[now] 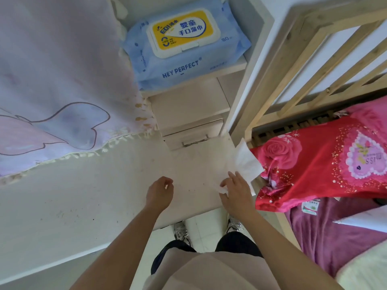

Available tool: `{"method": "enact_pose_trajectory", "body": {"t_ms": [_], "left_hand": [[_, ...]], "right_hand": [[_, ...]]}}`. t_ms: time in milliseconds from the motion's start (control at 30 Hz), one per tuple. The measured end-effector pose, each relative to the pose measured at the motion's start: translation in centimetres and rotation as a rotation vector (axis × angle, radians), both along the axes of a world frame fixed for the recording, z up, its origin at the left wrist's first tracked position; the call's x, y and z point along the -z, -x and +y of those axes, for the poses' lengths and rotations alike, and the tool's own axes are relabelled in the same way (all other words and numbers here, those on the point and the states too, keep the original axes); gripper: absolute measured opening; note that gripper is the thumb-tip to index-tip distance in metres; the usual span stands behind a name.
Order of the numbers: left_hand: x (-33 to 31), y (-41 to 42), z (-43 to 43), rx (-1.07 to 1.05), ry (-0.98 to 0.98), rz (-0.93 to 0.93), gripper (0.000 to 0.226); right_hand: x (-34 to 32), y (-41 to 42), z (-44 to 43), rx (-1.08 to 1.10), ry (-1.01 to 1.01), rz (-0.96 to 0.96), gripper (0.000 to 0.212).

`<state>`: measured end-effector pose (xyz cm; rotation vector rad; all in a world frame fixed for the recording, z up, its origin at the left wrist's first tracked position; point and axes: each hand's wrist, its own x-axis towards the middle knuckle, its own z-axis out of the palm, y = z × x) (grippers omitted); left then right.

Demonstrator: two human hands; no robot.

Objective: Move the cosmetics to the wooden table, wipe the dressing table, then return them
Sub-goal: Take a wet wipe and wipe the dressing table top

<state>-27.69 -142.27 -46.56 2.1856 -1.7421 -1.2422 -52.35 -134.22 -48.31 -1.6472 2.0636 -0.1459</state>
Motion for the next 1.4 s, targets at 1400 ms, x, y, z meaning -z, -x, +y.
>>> {"method": "enact_pose_trajectory", "body": {"t_ms": [1400], "left_hand": [[7.4,-2.6,1.6,0.294,0.593,-0.262,0.040]], "right_hand": [[8.8,-7.7,-12.1,-0.210,0.277,0.087,0.052]]}}
